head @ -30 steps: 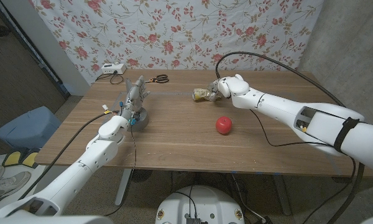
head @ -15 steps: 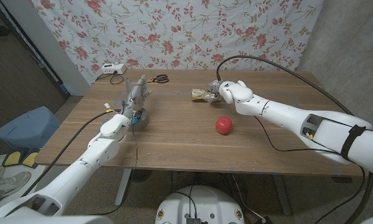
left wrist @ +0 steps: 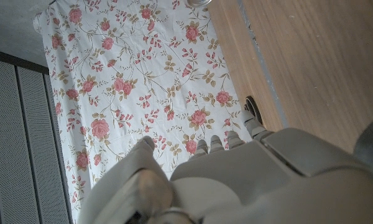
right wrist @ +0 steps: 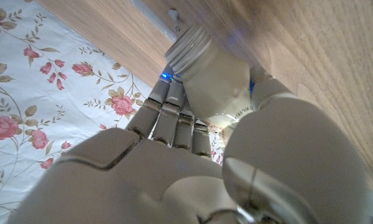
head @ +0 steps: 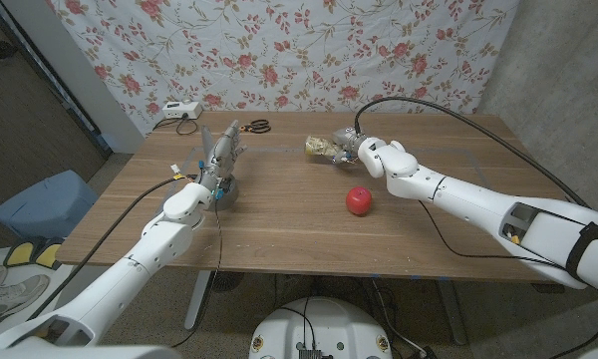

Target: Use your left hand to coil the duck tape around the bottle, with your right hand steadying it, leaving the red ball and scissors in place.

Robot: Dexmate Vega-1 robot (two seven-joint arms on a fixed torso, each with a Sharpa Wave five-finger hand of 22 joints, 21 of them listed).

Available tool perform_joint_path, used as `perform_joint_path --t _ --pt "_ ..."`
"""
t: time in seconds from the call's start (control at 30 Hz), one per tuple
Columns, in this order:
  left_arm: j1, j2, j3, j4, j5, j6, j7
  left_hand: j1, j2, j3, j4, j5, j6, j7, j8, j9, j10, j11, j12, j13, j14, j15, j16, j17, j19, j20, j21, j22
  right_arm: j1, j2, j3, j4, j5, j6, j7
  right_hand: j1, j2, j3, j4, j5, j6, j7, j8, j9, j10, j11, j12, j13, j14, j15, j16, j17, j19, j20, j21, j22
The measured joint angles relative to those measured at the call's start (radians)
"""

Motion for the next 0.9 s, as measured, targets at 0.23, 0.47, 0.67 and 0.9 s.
perform_joint_path --t 0.23,0.47,0.67,0.9 --pt "0.033 0.052 0.004 -0.091 0.068 0.057 0.067 0.143 -0.016 0.045 -0.117 -0.041 0.038 -0.005 0.012 0.0 0.066 -0.026 0.016 0.0 0.109 0.0 0.016 -0.002 0.076 -0.003 -0.006 0.001 -0.048 -0.032 0.043 -0.064 -0.001 0.02 -0.059 0.0 0.0 0.003 -0.003 0.001 0.013 0.013 -0.005 0.0 0.017 0.006 -0.006 -0.005 0.014 0.003 -0.002 0.002 0.0 0.0 0.004 0.0" --pt "0.077 0.131 0.004 -0.234 0.186 0.185 0.182 0.192 -0.049 0.053 -0.188 -0.078 0.183 -0.009 0.032 0.003 0.235 -0.044 0.058 0.007 0.272 -0.012 0.041 0.006 0.161 0.019 0.013 0.013 -0.113 -0.07 0.101 -0.144 -0.007 0.027 -0.102 0.0 0.0 0.003 -0.003 0.009 0.013 0.013 -0.004 0.0 0.017 0.006 -0.008 -0.007 0.014 0.003 -0.009 0.005 -0.002 0.002 0.012 0.0" --pt "0.126 0.22 0.006 -0.441 0.327 0.373 0.319 0.202 -0.059 0.045 -0.204 -0.085 0.29 -0.002 0.045 0.005 0.329 -0.046 0.075 0.012 0.371 -0.027 0.063 0.017 0.189 0.033 0.016 0.015 -0.15 -0.091 0.136 -0.19 -0.014 0.031 -0.131 0.0 0.0 0.005 -0.005 0.009 0.013 0.013 -0.004 0.0 0.017 0.006 -0.015 -0.011 0.014 0.003 -0.016 0.004 -0.002 0.002 0.019 0.0" --pt "0.141 0.272 0.041 -0.627 0.476 0.598 0.429 0.208 -0.083 0.04 -0.217 -0.085 0.365 0.003 0.057 0.01 0.39 -0.036 0.085 0.014 0.427 -0.045 0.076 0.028 0.211 0.054 0.021 0.019 -0.185 -0.107 0.173 -0.229 -0.019 0.045 -0.161 0.0 0.0 0.005 -0.005 0.009 0.013 0.013 -0.005 0.0 0.017 0.006 -0.018 -0.012 0.014 0.003 -0.017 0.002 -0.002 0.002 0.019 0.0"
